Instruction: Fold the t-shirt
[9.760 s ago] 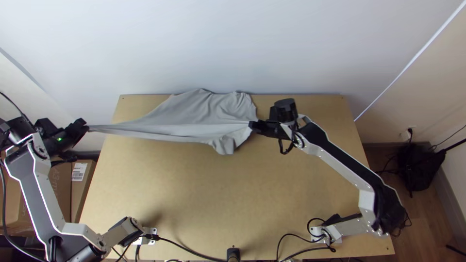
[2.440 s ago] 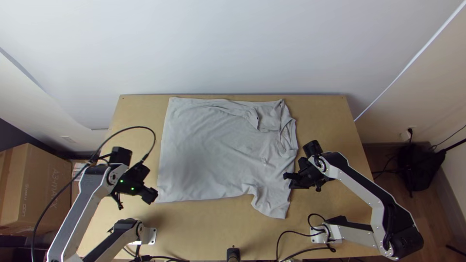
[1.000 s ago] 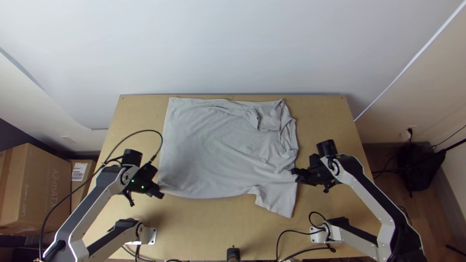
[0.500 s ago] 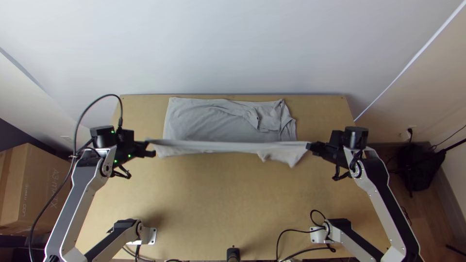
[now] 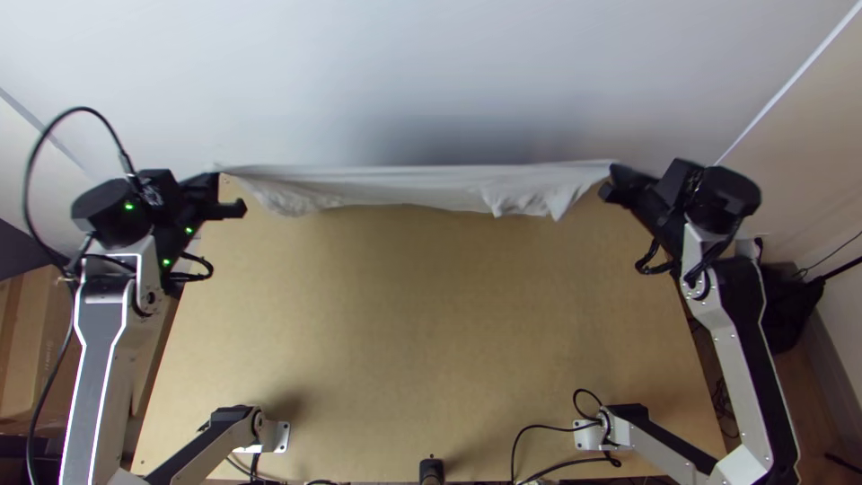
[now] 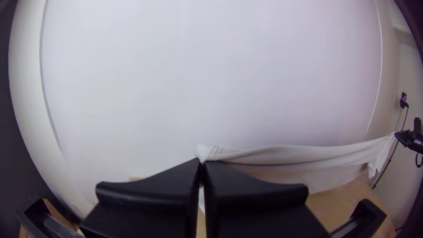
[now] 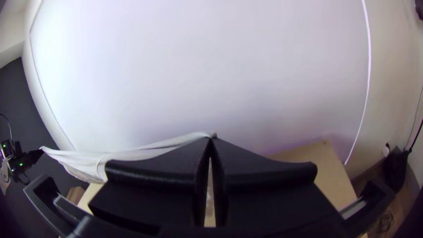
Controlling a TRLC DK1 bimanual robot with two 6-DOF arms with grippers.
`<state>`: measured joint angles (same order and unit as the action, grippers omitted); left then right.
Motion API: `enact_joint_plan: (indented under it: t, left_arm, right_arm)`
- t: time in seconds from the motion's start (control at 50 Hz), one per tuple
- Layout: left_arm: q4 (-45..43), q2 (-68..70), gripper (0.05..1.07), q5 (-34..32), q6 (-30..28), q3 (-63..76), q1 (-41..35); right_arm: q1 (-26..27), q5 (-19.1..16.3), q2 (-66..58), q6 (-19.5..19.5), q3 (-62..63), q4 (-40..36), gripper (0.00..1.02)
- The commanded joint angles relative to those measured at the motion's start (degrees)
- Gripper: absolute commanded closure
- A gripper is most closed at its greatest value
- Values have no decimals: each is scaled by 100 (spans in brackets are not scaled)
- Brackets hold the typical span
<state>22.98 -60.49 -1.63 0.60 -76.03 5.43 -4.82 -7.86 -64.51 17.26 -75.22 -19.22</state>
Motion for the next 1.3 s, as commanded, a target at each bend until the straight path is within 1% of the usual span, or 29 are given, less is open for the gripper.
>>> enact_joint_plan:
  t: [0.0,0.12,0.22,0.3,0.46,0.66,0.78,0.94,1.02,1.1,1.16,1.22,1.28]
  left_arm:
    - [-277,-7,105,427,353,-738,160]
    - [-347,2,105,541,564,-1423,160]
    - [-356,108,105,585,590,-1775,160]
    - [-496,292,105,690,617,-1951,160]
    - [-505,758,105,708,661,-2320,142]
    - [-444,1259,105,734,661,-2909,186]
    - [-189,1391,105,717,634,-3234,195]
    - [-171,1487,105,699,643,-3603,160]
    - [-48,1479,105,664,696,-3788,134]
    - [277,1514,105,506,810,-3796,98]
    - [734,1549,105,330,1065,-3691,55]
    - [1086,1681,105,216,1223,-3296,-77]
    - [1314,1962,105,163,1241,-2522,-315]
  right_arm:
    - [42,434,35,-117,-643,411,100]
    - [34,522,132,-100,-1214,753,100]
    - [25,531,299,94,-1663,753,100]
    - [-1,522,589,111,-1803,832,100]
    - [-283,522,1397,103,-1794,868,100]
    - [-362,452,2162,94,-2040,736,100]
    - [-371,443,2232,103,-2480,411,100]
    - [-371,381,2232,120,-2823,384,100]
    - [-362,311,2232,234,-2902,340,100]
    - [-362,276,2241,384,-2893,85,100]
    - [-362,276,2294,507,-2700,-161,100]
    - [-362,285,2470,568,-2172,-240,100]
    - [-344,285,2742,577,-1329,-275,100]
